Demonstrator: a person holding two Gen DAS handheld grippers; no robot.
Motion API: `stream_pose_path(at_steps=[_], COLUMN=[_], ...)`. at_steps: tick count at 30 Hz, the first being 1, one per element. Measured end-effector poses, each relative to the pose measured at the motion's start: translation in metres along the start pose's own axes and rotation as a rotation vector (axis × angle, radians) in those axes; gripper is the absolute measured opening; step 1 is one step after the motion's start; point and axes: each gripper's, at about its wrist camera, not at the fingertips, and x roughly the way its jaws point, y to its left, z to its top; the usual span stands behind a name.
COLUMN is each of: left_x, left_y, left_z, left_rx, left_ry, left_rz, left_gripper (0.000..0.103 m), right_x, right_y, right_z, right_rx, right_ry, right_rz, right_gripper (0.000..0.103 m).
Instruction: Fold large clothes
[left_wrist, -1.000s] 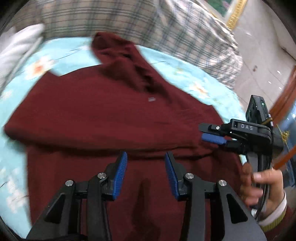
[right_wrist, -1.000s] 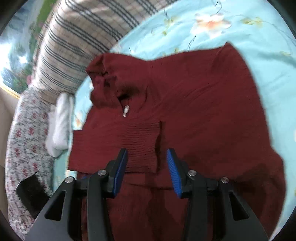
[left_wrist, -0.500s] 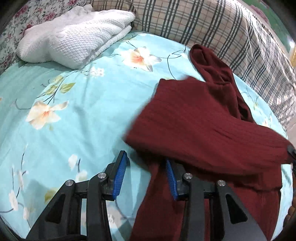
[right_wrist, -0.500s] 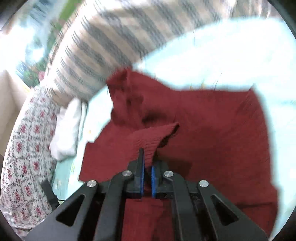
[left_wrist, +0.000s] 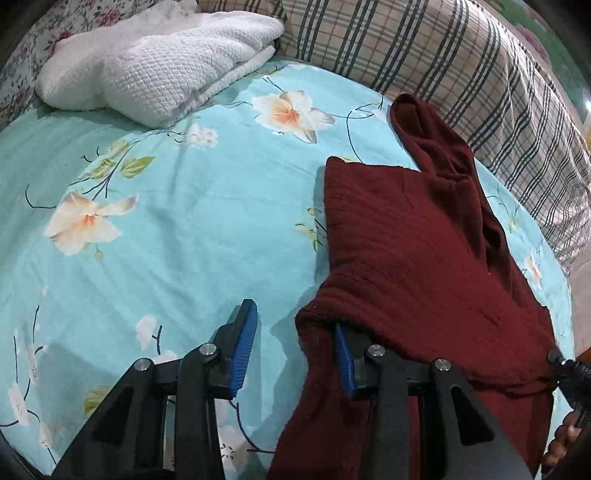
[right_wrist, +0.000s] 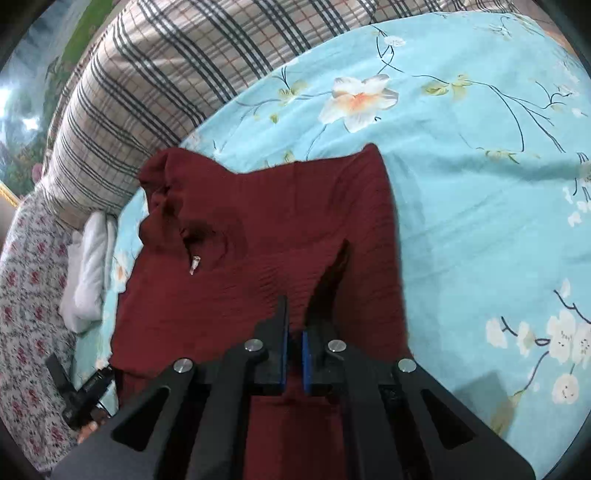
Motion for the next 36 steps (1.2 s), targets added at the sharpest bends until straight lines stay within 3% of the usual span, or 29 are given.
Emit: stream_pose_path(at_steps=[2,5,7,9,12,14,18,22,26,30,36], left_x=[-0.005,-0.027,-0.044,-0.055,-0.050,-0.031,0.003,0.013,0.007,0.003,0.011], left_y=[0.002,0.003,-0.002,-0.013,-0.040,-0.058,-0.071,-0.067,-0.071,-0.080,-0.091], left_z=[0.000,0.000,0.002,0.009,0.017,0.017,0.008,0.001,0.010,0.034,0.072], left_rx=[0.005,0.034,0.054,0.064,0.087,0.101,0.163,0.213,0.192,0.175,0.162], left_ry=[0.022,0.015,-0.009,-0.028,-0.009,0.038,0.108,0.105,0.102,0.064,0.033], left_rz=[-0.003,0.003,-0.033,-0.095,-0.212,-0.251,-0.197,-0.176,-0.164,-0.167,-0.154], left_gripper=[0.041,0.038,0.037,0.039,0.045,0.045,0.044,0.043,0.045,0.059,0.059], right_x=[-0.002,-0.029,-0.041,-0.041,-0.008,0.011,0.039,0.024,0.014,0.016,0.039], right_y=[-0.003,-0.001,0.005,0.018,0.039,0.046,0.029,0.007,0.020,0.047,0.093], right_z=[-0.001,-0.003,-0.002,-0.001,0.003,0.001,-0.001,0.000,0.012,0.032,0.058], right_rx=[0.006,-0.031,-0.063,-0.100,-0.114,-0.139,-0.106,-0.077,-0.102,-0.162,-0.259], right_ry=[0.008,-0.072,-0.116,-0.114,0.002,0.048,0.124,0.099,0.054,0.032,0.010], right_rz=[-0.042,-0.113,-0.121,-0.061,0.081,0.075,0.043,0.052,0.032,0.079,0.131], right_gripper=[0.015,0.015,0.016,0.016,0.016,0.016,0.016,0.016,0.018,0.029,0.032])
